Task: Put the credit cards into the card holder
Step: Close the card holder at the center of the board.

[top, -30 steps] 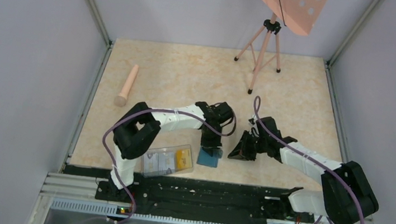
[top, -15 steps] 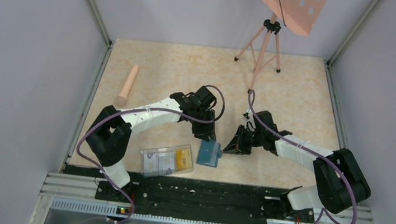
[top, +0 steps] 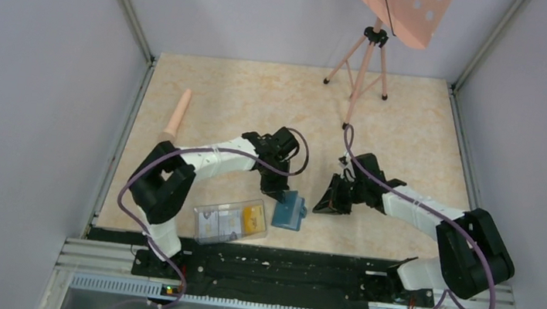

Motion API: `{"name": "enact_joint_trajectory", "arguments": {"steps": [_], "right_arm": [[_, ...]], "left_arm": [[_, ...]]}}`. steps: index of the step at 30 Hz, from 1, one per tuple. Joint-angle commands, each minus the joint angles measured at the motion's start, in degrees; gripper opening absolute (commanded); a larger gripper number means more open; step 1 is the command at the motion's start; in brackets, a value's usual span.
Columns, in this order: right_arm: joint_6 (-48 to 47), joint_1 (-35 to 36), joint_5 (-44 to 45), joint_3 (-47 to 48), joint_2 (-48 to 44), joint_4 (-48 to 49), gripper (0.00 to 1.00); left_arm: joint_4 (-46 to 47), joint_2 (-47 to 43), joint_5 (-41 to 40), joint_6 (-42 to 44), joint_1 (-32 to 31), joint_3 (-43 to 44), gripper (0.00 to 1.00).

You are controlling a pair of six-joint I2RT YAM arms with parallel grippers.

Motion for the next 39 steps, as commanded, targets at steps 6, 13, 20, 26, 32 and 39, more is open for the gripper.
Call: {"name": "enact_joint_trajectory", "arguments": {"steps": [6, 13, 20, 26, 32, 39], "right_arm": [[-2.5, -0.81, -1.51, 1.52, 1.62, 0.63, 0.0], [-0.11, 0.56, -4.36, 1.85, 5.51, 6.38, 0.0], [2.62, 3.38, -5.54, 4.11, 9.12, 10.6, 0.0], [3.35, 5.07, -4.17, 4.6, 12.4, 10.35, 0.0], [3.68, 5.1, -2.44, 4.3, 13.24, 9.55, 0.0], [3.06, 5.13, -1.12, 4.52, 14.88, 7.56, 0.0]], "left_arm": [[0.19, 7.88, -0.03, 0.52, -1.45, 3.76, 0.0], [-0.31, 10.12, -1.29, 0.01, -2.32, 4.57, 0.0], [-0.93, 11.31, -1.36, 0.52, -3.08, 4.79, 0.0], [-0.4, 10.43, -0.46, 1.17, -3.08, 5.22, 0.0], [0.82, 8.51, 0.71, 1.57, -3.01, 5.35, 0.04], [4.61, 4.7, 5.16, -0.65, -2.46, 2.86, 0.25]]}}
